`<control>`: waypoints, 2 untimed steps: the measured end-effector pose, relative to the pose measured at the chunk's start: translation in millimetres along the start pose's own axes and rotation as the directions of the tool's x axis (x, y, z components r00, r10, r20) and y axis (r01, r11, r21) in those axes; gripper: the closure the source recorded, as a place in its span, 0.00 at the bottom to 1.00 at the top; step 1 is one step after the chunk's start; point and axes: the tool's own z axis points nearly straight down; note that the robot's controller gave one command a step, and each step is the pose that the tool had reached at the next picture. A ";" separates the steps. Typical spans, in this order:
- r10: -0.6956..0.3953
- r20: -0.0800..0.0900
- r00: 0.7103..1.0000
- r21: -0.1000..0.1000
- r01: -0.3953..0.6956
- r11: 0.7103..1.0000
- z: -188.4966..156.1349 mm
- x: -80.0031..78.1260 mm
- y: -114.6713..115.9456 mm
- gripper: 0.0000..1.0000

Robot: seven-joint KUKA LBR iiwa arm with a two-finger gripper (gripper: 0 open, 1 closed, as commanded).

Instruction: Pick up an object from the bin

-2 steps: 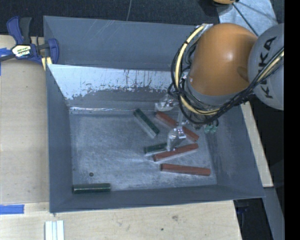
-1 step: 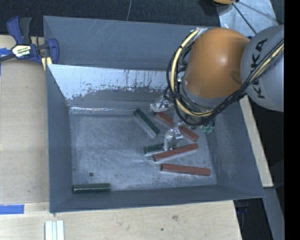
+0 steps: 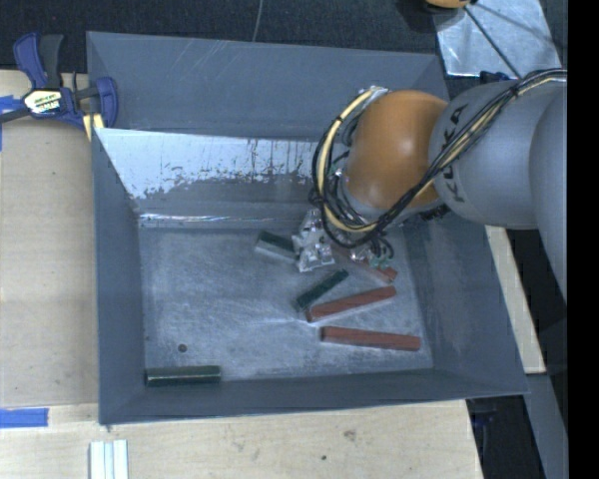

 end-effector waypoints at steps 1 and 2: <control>-0.001 -0.033 0.999 0.004 0.001 1.000 4.4 8.2 -3.0 0.00; 0.000 -0.030 1.000 0.005 0.001 1.000 4.4 7.5 -3.1 0.00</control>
Offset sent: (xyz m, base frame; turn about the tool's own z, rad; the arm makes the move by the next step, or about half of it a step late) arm 0.0000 0.0000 0.0000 0.0000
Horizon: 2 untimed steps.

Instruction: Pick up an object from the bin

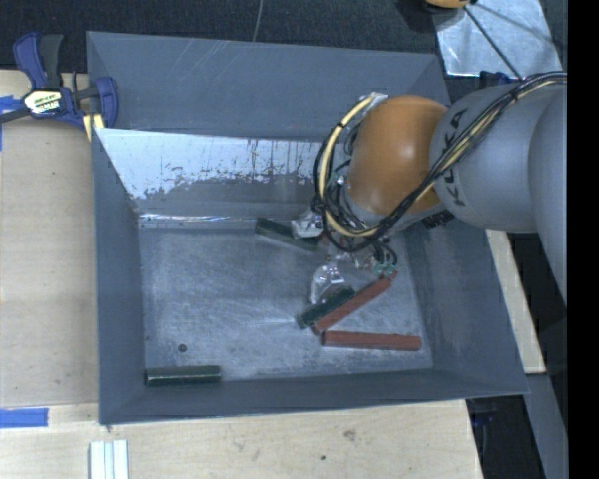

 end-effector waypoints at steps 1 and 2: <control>-0.125 0.039 0.991 0.003 0.125 0.992 -2.1 21.2 -9.8 0.00; -0.400 0.000 0.916 0.003 0.400 0.916 -17.0 63.7 -21.2 0.00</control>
Offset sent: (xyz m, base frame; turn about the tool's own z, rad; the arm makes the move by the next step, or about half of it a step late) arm -0.0714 -0.0268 0.0214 -0.4260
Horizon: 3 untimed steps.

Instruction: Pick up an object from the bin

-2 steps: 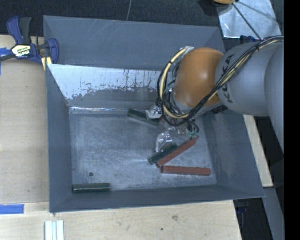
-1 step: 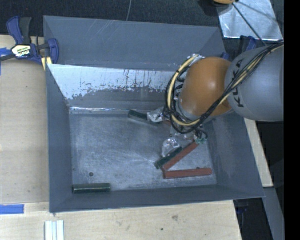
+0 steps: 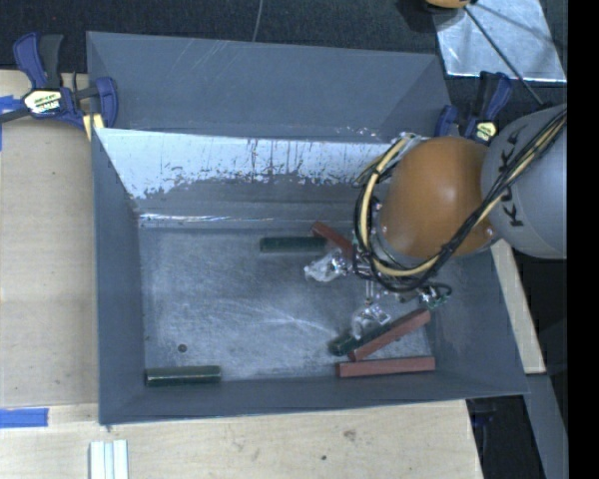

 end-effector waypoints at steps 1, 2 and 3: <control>0.015 0.003 1.000 -0.001 -0.015 1.000 -6.7 6.9 0.7 0.00; -0.127 0.006 0.992 0.001 0.127 0.992 -23.2 30.4 -3.6 0.00; -0.172 0.017 0.985 0.010 0.171 0.985 14.2 40.5 14.2 1.00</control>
Offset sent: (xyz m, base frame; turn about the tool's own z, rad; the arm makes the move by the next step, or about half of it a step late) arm -0.0507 -0.0386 0.0358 -0.3341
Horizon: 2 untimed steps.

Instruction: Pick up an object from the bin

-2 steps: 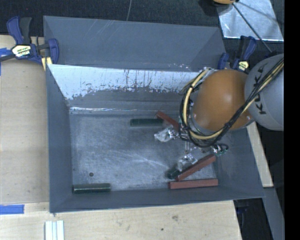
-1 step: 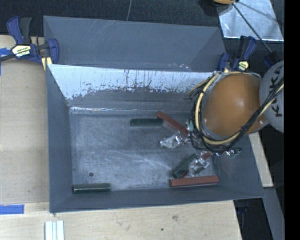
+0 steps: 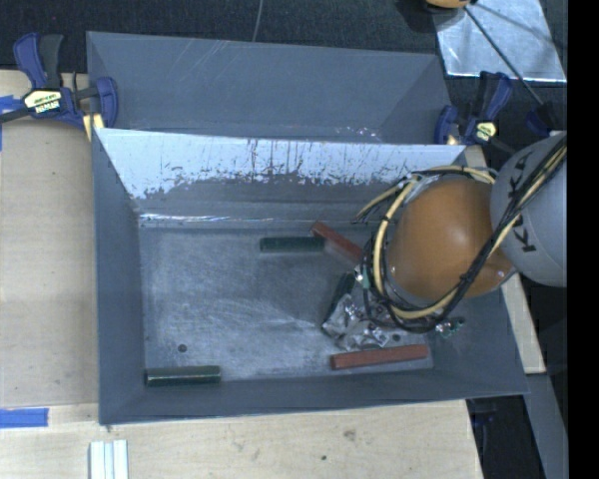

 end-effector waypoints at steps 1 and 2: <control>0.000 0.000 1.000 0.000 0.000 1.000 0.0 0.0 0.0 1.00; 0.006 -0.028 1.000 -0.018 -0.007 1.000 -50.2 -5.7 -8.4 0.00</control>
Offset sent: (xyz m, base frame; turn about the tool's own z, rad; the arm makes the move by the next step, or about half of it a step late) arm 0.0071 -0.0030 0.0504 0.0036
